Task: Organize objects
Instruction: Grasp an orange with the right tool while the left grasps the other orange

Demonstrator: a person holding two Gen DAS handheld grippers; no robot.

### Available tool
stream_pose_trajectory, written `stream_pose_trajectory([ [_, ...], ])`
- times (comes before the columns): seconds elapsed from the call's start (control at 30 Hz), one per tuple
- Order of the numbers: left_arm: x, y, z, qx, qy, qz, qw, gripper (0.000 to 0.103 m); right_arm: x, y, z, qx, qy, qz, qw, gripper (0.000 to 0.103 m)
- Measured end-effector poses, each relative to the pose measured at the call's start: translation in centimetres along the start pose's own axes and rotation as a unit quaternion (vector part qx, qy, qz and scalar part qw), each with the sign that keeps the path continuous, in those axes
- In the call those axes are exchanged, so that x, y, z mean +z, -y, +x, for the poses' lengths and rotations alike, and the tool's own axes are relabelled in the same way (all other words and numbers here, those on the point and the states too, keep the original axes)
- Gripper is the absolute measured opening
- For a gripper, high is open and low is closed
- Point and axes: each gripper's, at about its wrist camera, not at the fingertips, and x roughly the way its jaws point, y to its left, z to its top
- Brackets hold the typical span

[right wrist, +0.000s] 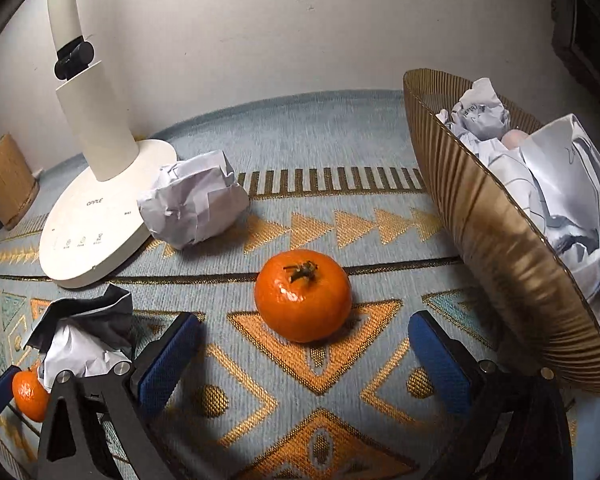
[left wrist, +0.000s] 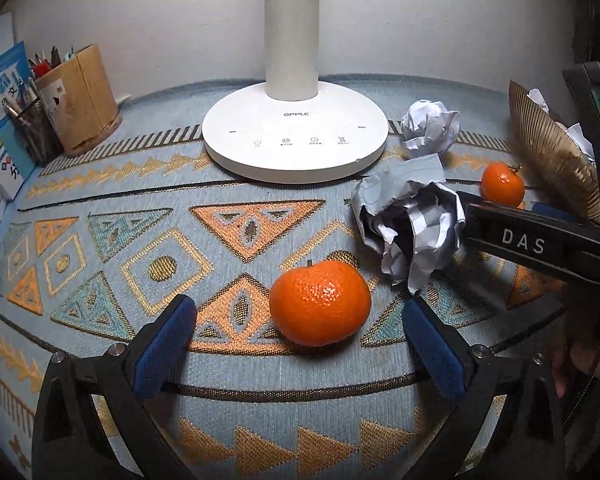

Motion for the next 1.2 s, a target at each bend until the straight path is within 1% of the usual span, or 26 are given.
stream_pose_trajectory([
  [0.27,0.07,0.02,0.0,0.0,0.0,0.0,1.0,0.103,0.03,0.49,-0.02,0.002,0.001,0.003,1.0,0.103],
  [1.2,-0.03,0.03,0.0,0.001,0.0,0.0,1.0,0.103,0.24,0.06,-0.03,0.001,0.0,0.002,1.0,0.103],
])
